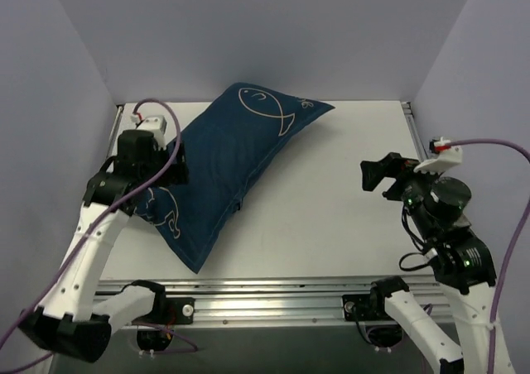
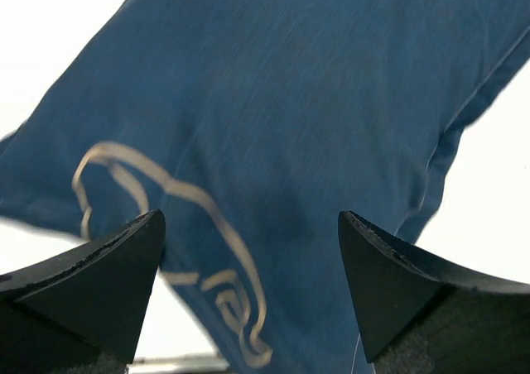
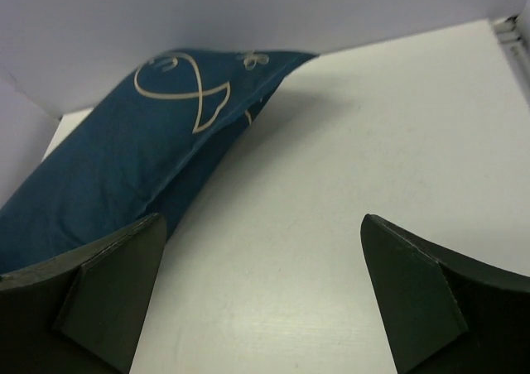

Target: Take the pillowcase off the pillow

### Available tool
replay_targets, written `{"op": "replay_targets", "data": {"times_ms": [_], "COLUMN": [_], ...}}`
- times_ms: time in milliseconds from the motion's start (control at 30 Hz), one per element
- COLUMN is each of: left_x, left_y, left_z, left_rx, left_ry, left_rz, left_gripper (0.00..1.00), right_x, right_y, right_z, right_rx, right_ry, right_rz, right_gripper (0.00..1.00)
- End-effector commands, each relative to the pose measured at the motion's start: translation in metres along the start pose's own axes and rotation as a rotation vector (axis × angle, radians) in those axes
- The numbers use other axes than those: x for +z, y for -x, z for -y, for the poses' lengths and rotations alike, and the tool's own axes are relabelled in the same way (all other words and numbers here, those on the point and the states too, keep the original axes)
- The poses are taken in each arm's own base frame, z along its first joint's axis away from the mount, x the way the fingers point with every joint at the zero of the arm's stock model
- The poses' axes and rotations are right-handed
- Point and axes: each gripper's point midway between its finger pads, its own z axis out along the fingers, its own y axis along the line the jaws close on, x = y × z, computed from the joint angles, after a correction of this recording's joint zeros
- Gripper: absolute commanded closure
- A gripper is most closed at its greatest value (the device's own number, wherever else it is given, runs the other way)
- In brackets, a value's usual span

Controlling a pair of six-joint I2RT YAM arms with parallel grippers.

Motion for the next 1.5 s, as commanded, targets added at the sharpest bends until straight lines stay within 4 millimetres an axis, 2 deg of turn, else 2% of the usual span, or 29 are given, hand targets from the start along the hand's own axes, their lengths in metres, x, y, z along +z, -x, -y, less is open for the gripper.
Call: {"op": "replay_targets", "data": {"times_ms": [0,33,67,100,133,200,233,267,333,367,400,433,467,500,600,700,733,867,1067,1100,1167,1200,1233,1300,1333,1400,1467], "left_x": [0.016,0.022,0.038,0.045,0.062,0.074,0.090,0.092,0.094,0.087,0.084,0.082,0.072,0.070,0.076,0.099,0.112,0.139,0.182,0.186,0.195,0.199,0.203,0.203,0.201,0.189,0.167], "left_y": [0.066,0.072,0.074,0.086,0.081,0.085,0.075,0.067,0.055,0.043,0.048,0.037,0.024,0.029,0.010,-0.006,-0.014,-0.029,-0.064,-0.069,-0.085,-0.092,-0.099,-0.107,-0.100,-0.096,-0.069], "left_z": [0.034,0.045,0.049,0.058,0.070,0.083,0.090,0.103,0.111,0.134,0.137,0.144,0.169,0.175,0.191,0.194,0.190,0.179,0.162,0.160,0.156,0.156,0.157,0.160,0.168,0.179,0.206], "left_rx": [0.021,0.050,0.108,0.131,0.186,0.213,0.236,0.261,0.320,0.383,0.408,0.477,0.558,0.563,0.632,0.660,0.686,0.735,0.786,0.788,0.784,0.778,0.763,0.745,0.704,0.688,0.593], "left_ry": [-0.085,-0.099,-0.083,-0.093,-0.102,-0.113,-0.112,-0.132,-0.087,-0.107,-0.048,-0.036,-0.069,-0.032,-0.022,0.015,0.064,0.188,0.256,0.260,0.262,0.244,0.237,0.217,0.205,0.174,0.078], "left_rz": [0.183,0.200,0.196,0.235,0.208,0.205,0.162,0.139,0.105,0.111,0.165,0.177,0.207,0.266,0.283,0.249,0.233,0.211,0.108,0.094,0.051,0.030,0.013,-0.022,-0.013,-0.019,0.022], "left_gripper": [0.06,0.06,0.06,0.06,0.06,0.06,0.06,0.06,0.06,0.06,0.06,0.06,0.06,0.06,0.06,0.06,0.06,0.06,0.06,0.01,0.14,0.24,0.51,0.85,0.97,0.98,0.98], "right_x": [0.016,0.018,0.019,0.023,0.023,0.024,0.023,0.023,0.021,0.021,0.020,0.020,0.021,0.021,0.022,0.021,0.021,0.018,0.015,0.015,0.015,0.014,0.014,0.013,0.012,0.011,0.007], "right_y": [-0.035,-0.041,-0.047,-0.058,-0.064,-0.075,-0.080,-0.083,-0.089,-0.090,-0.092,-0.096,-0.097,-0.099,-0.100,-0.099,-0.098,-0.098,-0.101,-0.102,-0.102,-0.102,-0.101,-0.098,-0.094,-0.088,-0.077], "right_z": [-0.019,-0.023,-0.025,-0.026,-0.032,-0.035,-0.039,-0.039,-0.039,-0.038,-0.037,-0.035,-0.034,-0.033,-0.032,-0.033,-0.032,-0.030,-0.026,-0.025,-0.023,-0.021,-0.020,-0.017,-0.017,-0.013,-0.011], "right_rx": [0.023,0.024,0.026,0.029,0.034,0.043,0.050,0.057,0.059,0.056,0.052,0.049,0.045,0.044,0.045,0.045,0.042,0.036,0.037,0.037,0.033,0.031,0.031,0.029,0.030,0.027,0.028], "right_ry": [0.103,0.124,0.142,0.155,0.191,0.223,0.245,0.251,0.257,0.258,0.255,0.251,0.245,0.241,0.239,0.240,0.238,0.231,0.218,0.212,0.198,0.189,0.183,0.166,0.160,0.137,0.121], "right_rz": [-0.145,-0.168,-0.189,-0.217,-0.237,-0.264,-0.279,-0.287,-0.298,-0.302,-0.301,-0.309,-0.309,-0.314,-0.318,-0.317,-0.313,-0.309,-0.312,-0.315,-0.312,-0.310,-0.308,-0.294,-0.284,-0.263,-0.226], "right_gripper": [0.00,0.00,0.00,0.00,0.00,0.00,0.00,0.00,0.00,0.00,0.00,0.00,0.00,0.00,0.00,0.00,0.00,0.00,0.00,0.00,0.00,0.00,0.00,0.00,0.00,0.00,0.00]}}
